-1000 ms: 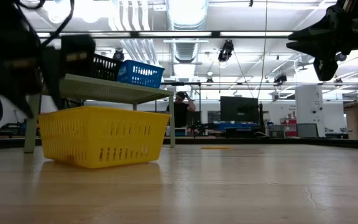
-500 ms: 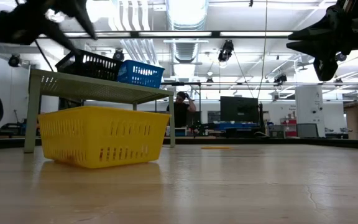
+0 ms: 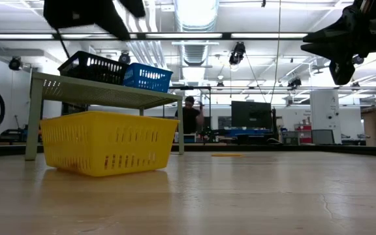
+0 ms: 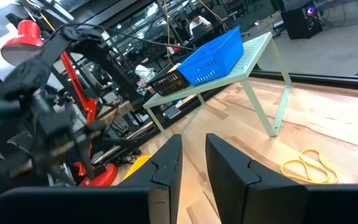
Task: Pick & Place Office Desk Supplies
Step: Put the yellow basket on the shelf
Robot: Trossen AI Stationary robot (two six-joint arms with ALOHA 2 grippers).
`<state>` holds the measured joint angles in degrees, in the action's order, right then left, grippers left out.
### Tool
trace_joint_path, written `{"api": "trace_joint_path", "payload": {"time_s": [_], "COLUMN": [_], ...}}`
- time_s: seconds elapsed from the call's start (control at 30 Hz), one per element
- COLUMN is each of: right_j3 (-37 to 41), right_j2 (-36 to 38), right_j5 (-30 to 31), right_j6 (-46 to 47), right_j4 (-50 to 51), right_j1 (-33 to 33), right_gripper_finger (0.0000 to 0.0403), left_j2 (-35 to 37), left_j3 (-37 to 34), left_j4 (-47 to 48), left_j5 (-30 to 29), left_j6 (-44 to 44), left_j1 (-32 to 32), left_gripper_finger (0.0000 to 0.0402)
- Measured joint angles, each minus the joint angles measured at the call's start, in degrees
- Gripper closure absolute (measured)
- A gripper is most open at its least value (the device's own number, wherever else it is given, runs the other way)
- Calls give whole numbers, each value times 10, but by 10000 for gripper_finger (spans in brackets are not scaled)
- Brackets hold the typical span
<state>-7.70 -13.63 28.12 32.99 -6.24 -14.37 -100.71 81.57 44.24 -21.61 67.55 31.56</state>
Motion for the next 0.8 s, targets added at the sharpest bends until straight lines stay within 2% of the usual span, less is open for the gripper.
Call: {"api": "trace_joint_path", "payload": {"time_s": [0.1,0.27,0.6,0.8], "right_j3": [0,0,0,0], "right_j2": [0,0,0,0], "right_j5": [0,0,0,0], "right_j6": [0,0,0,0], "right_j4": [0,0,0,0], "right_j1": [0,0,0,0], "right_gripper_finger": [335,331,321,328], "left_j2": [-52,-98,-101,-116], "left_j3": [20,25,25,14], "left_j4": [2,-5,-11,-23], "left_j5": [29,54,58,65], "left_j6": [0,-5,-50,-60], "left_j1": [0,-11,-41,-52], "left_gripper_finger": [236,236,236,236]}}
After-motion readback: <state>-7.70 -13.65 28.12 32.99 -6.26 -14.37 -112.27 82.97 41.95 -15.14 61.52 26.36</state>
